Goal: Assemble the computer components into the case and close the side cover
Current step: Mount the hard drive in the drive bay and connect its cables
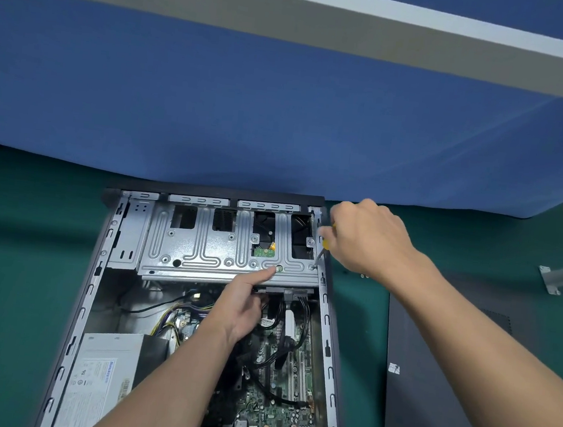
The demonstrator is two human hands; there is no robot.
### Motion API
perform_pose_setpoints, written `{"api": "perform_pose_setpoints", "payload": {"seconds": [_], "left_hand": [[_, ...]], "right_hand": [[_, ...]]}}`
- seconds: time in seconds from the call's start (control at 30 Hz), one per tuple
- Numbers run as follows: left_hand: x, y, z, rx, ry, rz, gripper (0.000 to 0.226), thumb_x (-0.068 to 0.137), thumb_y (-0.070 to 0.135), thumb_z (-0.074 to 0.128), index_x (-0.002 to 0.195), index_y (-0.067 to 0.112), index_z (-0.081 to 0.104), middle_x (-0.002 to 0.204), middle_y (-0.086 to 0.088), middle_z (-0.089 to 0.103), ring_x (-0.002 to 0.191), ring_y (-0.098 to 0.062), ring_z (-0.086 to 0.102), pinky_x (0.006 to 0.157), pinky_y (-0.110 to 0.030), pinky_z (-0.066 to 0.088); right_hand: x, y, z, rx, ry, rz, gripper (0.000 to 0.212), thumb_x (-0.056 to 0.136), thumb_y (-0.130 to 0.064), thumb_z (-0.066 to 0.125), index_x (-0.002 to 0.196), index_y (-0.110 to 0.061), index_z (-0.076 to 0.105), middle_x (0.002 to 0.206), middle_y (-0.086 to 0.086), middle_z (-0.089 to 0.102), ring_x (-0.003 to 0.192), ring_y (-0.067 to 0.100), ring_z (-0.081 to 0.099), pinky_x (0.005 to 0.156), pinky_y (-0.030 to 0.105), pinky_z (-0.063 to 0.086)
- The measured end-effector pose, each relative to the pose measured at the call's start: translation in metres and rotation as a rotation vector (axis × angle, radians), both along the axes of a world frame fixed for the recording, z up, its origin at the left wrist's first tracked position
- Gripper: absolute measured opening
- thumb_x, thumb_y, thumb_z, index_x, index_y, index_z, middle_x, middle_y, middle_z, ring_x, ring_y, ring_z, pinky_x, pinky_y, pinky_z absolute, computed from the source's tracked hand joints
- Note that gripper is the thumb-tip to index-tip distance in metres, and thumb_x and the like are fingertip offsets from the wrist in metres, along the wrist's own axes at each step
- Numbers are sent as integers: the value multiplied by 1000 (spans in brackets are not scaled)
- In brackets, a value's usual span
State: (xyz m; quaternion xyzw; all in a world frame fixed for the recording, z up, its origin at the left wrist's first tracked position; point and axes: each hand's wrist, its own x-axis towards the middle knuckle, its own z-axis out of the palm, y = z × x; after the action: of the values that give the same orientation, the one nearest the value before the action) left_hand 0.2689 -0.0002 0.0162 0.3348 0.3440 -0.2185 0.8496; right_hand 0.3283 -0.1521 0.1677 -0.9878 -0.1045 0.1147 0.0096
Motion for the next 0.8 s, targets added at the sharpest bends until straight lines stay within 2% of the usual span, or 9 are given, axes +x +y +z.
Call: {"api": "perform_pose_setpoints", "payload": {"seconds": [0.13, 0.23, 0.3, 0.4, 0.47, 0.53, 0.6, 0.7, 0.8], "left_hand": [[-1, -1, 0, -10, 3, 1, 66, 66, 14, 76, 125, -1, 50, 160, -12, 15, 149, -25, -3, 121, -41, -1], [-1, -1, 2, -11, 3, -13, 68, 65, 14, 76, 125, -1, 48, 160, -12, 15, 149, -26, -3, 121, -41, -1], [-1, -1, 5, -15, 7, -29, 58, 65, 14, 75, 116, 0, 52, 159, -12, 17, 149, -26, -3, 120, -42, -1], [-1, -1, 7, -39, 22, -13, 39, 66, 14, 75, 101, 7, 58, 158, -11, 21, 149, -26, -2, 120, -42, -1], [-1, -1, 5, -30, 27, -3, 51, 67, 13, 75, 112, 3, 53, 159, -11, 17, 149, -26, -3, 120, -42, -1], [0, -1, 5, -3, 25, 9, 64, 68, 13, 76, 123, 1, 48, 160, -12, 15, 149, -25, -3, 121, -40, -1], [0, -1, 5, -3, 21, 14, 60, 66, 13, 76, 120, 2, 52, 159, -12, 18, 149, -25, -1, 121, -39, 1], [-1, -1, 7, -21, 28, 2, 46, 66, 12, 75, 108, 4, 58, 158, -11, 20, 149, -25, 0, 121, -38, 1], [0, 0, 7, -12, 35, 16, 58, 65, 13, 76, 118, 2, 55, 159, -11, 17, 149, -26, -2, 121, -39, 1]], "right_hand": [[1, -1, 3, -37, 107, -12, 41, 99, -47, 38, 71, -18, 29, 67, -1, 34, 76, 30, 40, 66, 37, 31], [3, -4, 7, -17, 169, 71, 23, 97, -31, 42, 86, -17, 27, 88, 4, 51, 77, 30, 45, 64, 37, 32], [1, -4, 9, -3, 113, 92, 26, 96, -25, 44, 77, -18, 27, 80, 6, 47, 75, 32, 43, 63, 37, 32], [-2, 0, 7, -15, 18, 36, 46, 100, -41, 39, 63, -19, 23, 66, 3, 37, 77, 36, 46, 65, 35, 30], [-2, -1, 2, -72, 20, 22, 47, 100, -49, 35, 65, -19, 26, 76, 6, 51, 85, 36, 53, 66, 36, 30], [-1, -3, 1, -106, 78, 44, 38, 96, -52, 40, 82, -19, 28, 81, 4, 48, 79, 33, 48, 65, 37, 30], [-1, -5, 3, -82, 108, 87, 31, 93, -37, 48, 91, -19, 23, 83, 1, 42, 73, 30, 44, 62, 36, 29], [-1, -5, 6, -24, 26, 97, 24, 91, -20, 50, 78, -18, 30, 83, 3, 46, 72, 30, 44, 56, 34, 26], [-2, -2, 7, -33, -12, 53, 43, 96, -33, 48, 65, -21, 23, 68, 2, 37, 72, 31, 39, 61, 35, 28]]}}
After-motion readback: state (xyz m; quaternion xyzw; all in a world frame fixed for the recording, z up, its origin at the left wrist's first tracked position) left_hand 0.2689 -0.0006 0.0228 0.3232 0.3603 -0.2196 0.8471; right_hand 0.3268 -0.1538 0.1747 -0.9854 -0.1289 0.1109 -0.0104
